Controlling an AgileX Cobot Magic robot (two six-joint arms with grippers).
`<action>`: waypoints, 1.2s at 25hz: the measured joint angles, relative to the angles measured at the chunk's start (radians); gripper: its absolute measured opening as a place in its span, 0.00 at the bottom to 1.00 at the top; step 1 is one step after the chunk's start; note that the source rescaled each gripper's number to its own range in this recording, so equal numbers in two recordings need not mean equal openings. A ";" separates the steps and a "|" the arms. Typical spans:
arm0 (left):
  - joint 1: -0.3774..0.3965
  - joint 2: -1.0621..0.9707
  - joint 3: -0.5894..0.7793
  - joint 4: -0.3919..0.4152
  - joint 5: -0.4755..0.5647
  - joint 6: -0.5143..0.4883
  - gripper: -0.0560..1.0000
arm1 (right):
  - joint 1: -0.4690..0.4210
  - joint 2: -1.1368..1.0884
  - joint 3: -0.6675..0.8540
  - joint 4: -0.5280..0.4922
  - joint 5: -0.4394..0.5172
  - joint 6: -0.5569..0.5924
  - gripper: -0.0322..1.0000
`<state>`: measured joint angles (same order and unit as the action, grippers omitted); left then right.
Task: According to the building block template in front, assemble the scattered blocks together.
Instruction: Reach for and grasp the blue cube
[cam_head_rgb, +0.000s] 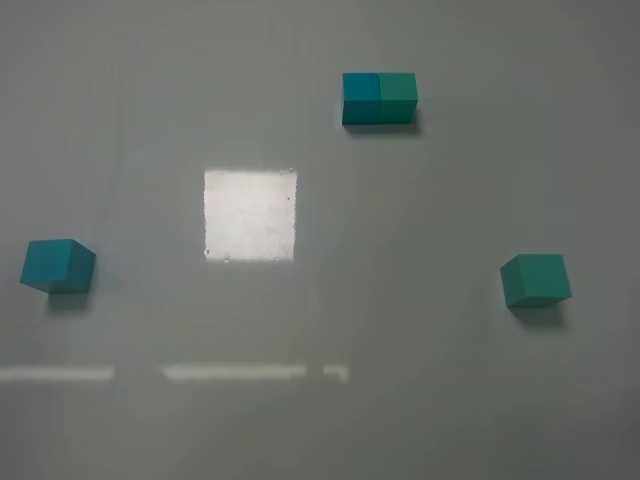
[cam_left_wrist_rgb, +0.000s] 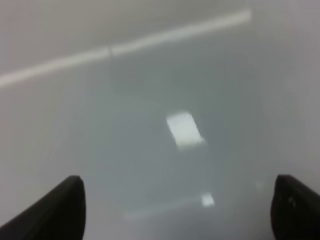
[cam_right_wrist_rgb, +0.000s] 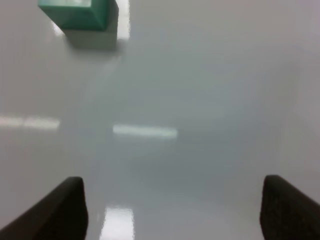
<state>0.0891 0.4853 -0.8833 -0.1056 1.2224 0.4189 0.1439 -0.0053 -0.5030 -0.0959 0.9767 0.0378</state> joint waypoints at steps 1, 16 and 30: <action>-0.001 0.040 -0.033 0.000 0.001 0.031 0.76 | 0.000 0.000 0.000 0.000 0.000 0.000 0.68; -0.415 0.598 -0.397 0.360 -0.001 0.234 0.76 | 0.000 0.000 0.000 0.001 0.000 0.000 0.68; -0.588 0.794 -0.397 0.469 -0.005 0.421 0.76 | 0.000 0.000 0.000 0.001 0.000 0.000 0.68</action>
<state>-0.4989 1.2791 -1.2808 0.3632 1.2175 0.8398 0.1439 -0.0053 -0.5030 -0.0950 0.9767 0.0378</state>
